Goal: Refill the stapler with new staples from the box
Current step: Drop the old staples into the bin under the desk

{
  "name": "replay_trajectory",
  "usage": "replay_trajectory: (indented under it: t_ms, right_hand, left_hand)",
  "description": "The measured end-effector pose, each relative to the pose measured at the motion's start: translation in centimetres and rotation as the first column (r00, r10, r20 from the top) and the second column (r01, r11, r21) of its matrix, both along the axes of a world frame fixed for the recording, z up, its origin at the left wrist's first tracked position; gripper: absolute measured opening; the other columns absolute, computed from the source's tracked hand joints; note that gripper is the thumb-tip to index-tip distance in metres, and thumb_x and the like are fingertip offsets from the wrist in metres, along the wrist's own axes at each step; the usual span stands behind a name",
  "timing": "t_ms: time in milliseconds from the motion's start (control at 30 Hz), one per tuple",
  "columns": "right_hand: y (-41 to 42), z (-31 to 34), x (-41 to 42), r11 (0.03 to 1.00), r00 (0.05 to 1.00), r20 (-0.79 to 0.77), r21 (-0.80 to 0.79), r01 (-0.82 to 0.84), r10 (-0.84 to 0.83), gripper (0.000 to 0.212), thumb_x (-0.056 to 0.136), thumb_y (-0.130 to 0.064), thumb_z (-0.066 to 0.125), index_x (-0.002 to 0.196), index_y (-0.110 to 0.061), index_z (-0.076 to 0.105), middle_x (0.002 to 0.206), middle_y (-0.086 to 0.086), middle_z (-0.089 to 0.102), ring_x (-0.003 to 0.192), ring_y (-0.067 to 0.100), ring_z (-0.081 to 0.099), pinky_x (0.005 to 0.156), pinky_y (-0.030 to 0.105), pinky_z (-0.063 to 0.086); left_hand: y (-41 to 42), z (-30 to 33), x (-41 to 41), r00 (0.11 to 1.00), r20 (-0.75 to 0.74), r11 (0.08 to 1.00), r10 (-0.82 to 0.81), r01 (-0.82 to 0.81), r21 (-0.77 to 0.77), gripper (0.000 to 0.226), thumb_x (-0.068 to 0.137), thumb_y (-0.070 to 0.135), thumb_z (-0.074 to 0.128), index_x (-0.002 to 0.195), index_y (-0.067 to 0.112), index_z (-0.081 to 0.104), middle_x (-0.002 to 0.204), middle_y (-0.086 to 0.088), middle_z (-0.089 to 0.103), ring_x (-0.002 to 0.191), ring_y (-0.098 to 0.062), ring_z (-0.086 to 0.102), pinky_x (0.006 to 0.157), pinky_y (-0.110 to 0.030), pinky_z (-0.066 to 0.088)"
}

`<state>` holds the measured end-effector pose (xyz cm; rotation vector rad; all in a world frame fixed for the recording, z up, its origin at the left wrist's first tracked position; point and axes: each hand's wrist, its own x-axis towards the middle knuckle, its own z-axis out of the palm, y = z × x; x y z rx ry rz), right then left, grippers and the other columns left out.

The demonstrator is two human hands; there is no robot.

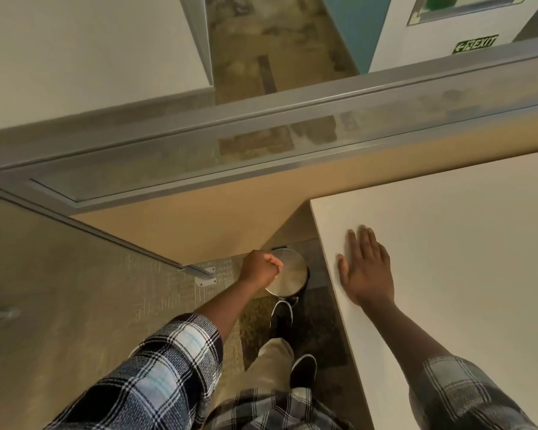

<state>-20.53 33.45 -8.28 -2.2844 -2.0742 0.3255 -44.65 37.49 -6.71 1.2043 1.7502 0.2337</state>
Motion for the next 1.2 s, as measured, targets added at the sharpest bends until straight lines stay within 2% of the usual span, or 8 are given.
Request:
replay_trajectory:
  t_ms: [133,500,733,900,1000,1067,1133,1200]
  right_hand:
    - [0.1,-0.1,-0.1,1.0,1.0,-0.002,-0.003,0.003,-0.003,0.065,0.098,-0.054,0.009,0.153,-0.02,0.007,0.161,0.01,0.014,0.149,0.025,0.011,0.117,0.042,0.02]
    - [0.2,-0.1,0.0,1.0,1.0,0.013,-0.015,0.011,-0.011,0.065,0.097,-0.055,0.011,0.153,-0.022,0.007,0.162,0.009,0.013,0.15,0.024,0.009,0.117,0.041,0.018]
    - [0.1,0.1,0.0,1.0,1.0,0.004,-0.009,0.015,-0.015,0.065,0.097,-0.055,0.013,0.153,-0.022,0.011,0.161,0.009,0.016,0.149,0.023,0.012,0.117,0.042,0.021]
    - [0.2,0.4,0.0,1.0,1.0,-0.004,0.013,0.007,-0.007,0.065,0.097,-0.054,0.016,0.153,-0.021,0.015,0.161,0.01,0.018,0.149,0.023,0.013,0.117,0.042,0.024]
    - [0.2,0.4,0.1,1.0,1.0,-0.013,0.03,0.005,-0.004,0.065,0.097,-0.054,0.017,0.152,-0.02,0.017,0.161,0.009,0.018,0.15,0.022,0.012,0.117,0.043,0.023]
    - [0.0,-0.1,0.1,0.999,1.0,-0.012,0.032,0.006,-0.005,0.066,0.096,-0.054,0.017,0.152,-0.02,0.017,0.161,0.008,0.017,0.15,0.021,0.01,0.117,0.042,0.022]
    - [0.1,-0.8,0.2,0.999,1.0,-0.013,0.038,0.014,-0.014,0.066,0.096,-0.056,0.016,0.153,-0.022,0.015,0.162,0.006,0.014,0.15,0.018,0.005,0.118,0.041,0.019]
    - [0.3,-1.2,0.3,0.999,1.0,-0.017,0.041,0.012,-0.011,0.066,0.096,-0.057,0.016,0.153,-0.024,0.013,0.162,0.004,0.012,0.151,0.016,0.002,0.118,0.039,0.015]
  left_hand:
    - [0.2,-0.1,-0.2,1.0,0.005,0.999,0.025,-0.025,-0.021,0.023,0.08,-0.006,0.056,0.082,0.005,0.076,0.066,-0.006,0.069,0.044,-0.003,0.055,0.054,-0.019,0.046]
    - [0.2,-1.2,-0.5,0.999,0.016,0.999,0.041,-0.04,-0.032,0.016,0.088,-0.001,0.06,0.09,0.002,0.075,0.079,-0.009,0.07,0.074,-0.019,0.069,0.049,-0.015,0.044]
    - [0.0,-3.4,-0.5,0.998,0.025,0.997,0.06,-0.059,-0.051,0.01,0.086,0.002,0.066,0.082,0.006,0.074,0.084,-0.013,0.075,0.065,-0.015,0.068,0.059,-0.019,0.052]
    - [-0.1,-6.3,0.1,0.989,0.062,0.985,0.135,-0.127,-0.117,0.006,0.083,-0.001,0.068,0.083,0.001,0.074,0.074,-0.01,0.07,0.063,-0.019,0.068,0.063,-0.026,0.058]
    - [-0.4,-8.9,0.5,0.957,0.088,0.945,0.276,-0.254,-0.206,0.003,0.08,-0.005,0.072,0.081,-0.003,0.073,0.061,-0.006,0.064,0.053,-0.014,0.061,0.042,-0.014,0.048]
    - [-0.8,-11.4,1.0,0.929,0.079,0.903,0.362,-0.328,-0.277,0.012,0.078,-0.003,0.075,0.071,0.006,0.07,0.06,-0.005,0.063,0.05,-0.012,0.059,0.039,-0.013,0.045]
    - [-0.5,-13.7,1.5,0.901,0.082,0.862,0.425,-0.376,-0.339,0.02,0.077,0.0,0.077,0.066,0.014,0.067,0.07,-0.01,0.069,0.059,-0.017,0.066,0.054,-0.022,0.054]
    - [-0.3,-16.3,1.6,0.904,0.065,0.85,0.424,-0.372,-0.373,0.009,0.078,0.002,0.076,0.078,0.01,0.073,0.091,-0.016,0.075,0.083,-0.028,0.073,0.075,-0.033,0.059]
